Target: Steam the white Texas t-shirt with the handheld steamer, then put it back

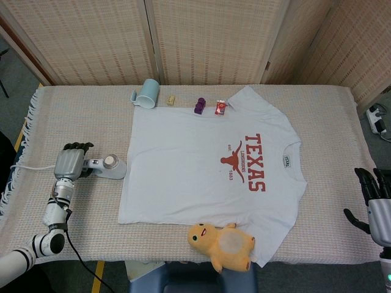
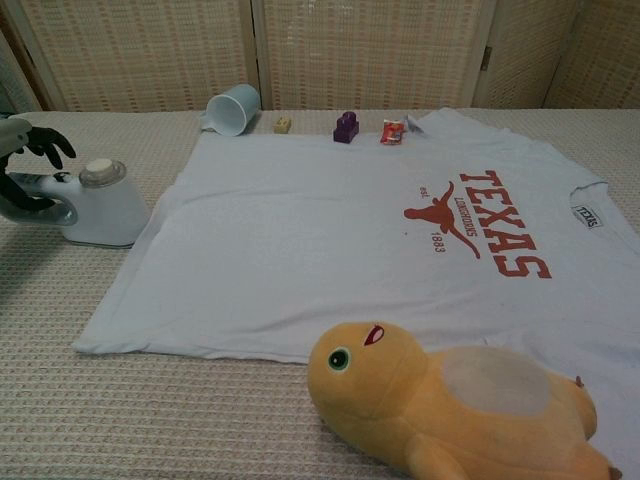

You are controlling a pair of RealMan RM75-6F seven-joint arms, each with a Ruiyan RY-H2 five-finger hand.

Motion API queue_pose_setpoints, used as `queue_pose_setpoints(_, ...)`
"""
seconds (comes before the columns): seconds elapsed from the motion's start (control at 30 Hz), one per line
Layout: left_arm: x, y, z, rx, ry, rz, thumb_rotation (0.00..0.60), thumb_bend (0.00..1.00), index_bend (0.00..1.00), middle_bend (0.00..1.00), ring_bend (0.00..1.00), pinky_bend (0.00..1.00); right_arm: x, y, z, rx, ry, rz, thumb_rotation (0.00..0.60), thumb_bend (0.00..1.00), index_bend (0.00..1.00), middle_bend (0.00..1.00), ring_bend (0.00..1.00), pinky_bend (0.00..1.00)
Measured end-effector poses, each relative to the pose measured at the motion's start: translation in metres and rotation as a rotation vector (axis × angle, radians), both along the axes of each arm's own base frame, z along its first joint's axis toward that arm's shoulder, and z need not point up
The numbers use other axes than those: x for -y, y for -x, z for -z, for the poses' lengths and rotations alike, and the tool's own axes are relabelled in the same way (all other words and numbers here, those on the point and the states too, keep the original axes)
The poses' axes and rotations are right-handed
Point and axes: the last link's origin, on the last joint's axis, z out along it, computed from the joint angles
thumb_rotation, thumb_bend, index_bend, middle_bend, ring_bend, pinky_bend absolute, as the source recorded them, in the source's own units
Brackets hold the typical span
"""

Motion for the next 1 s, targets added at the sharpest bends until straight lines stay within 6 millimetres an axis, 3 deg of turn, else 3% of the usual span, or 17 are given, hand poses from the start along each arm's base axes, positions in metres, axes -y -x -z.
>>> queue_pose_setpoints(0.23,-0.005,0.004,0.007,-0.011,0.006,-0.012,0.600,0.33,0.38,0.40,0.28,0.24,0.000,0.002,0.003,0.004,-0.011,0.010,0.600,0.14,0.00,0.10,0.02,0.17)
queue_pose_setpoints(0.47,-0.013,0.006,0.014,0.004,-0.005,-0.011,0.600,0.35,0.61,0.62,0.44,0.31,-0.001,0.003,0.004,0.006,-0.011,0.020,0.600,0.15,0.00,0.10,0.02,0.17)
queue_pose_setpoints(0.57,-0.016,0.006,0.018,0.006,-0.003,-0.004,0.600,0.35,0.68,0.71,0.52,0.38,-0.001,0.004,0.005,0.008,-0.012,0.025,0.600,0.14,0.00,0.10,0.02,0.17)
queue_pose_setpoints(0.77,-0.019,0.009,0.023,0.030,0.005,-0.001,0.600,0.35,0.80,0.86,0.68,0.63,0.000,0.005,0.006,0.010,-0.015,0.031,0.600,0.14,0.00,0.10,0.02,0.17)
queue_pose_setpoints(1.0,-0.020,0.016,0.021,0.098,0.001,-0.008,0.600,0.39,0.95,1.00,0.85,0.76,0.001,0.005,0.010,0.011,-0.034,0.037,0.600,0.14,0.00,0.10,0.02,0.17)
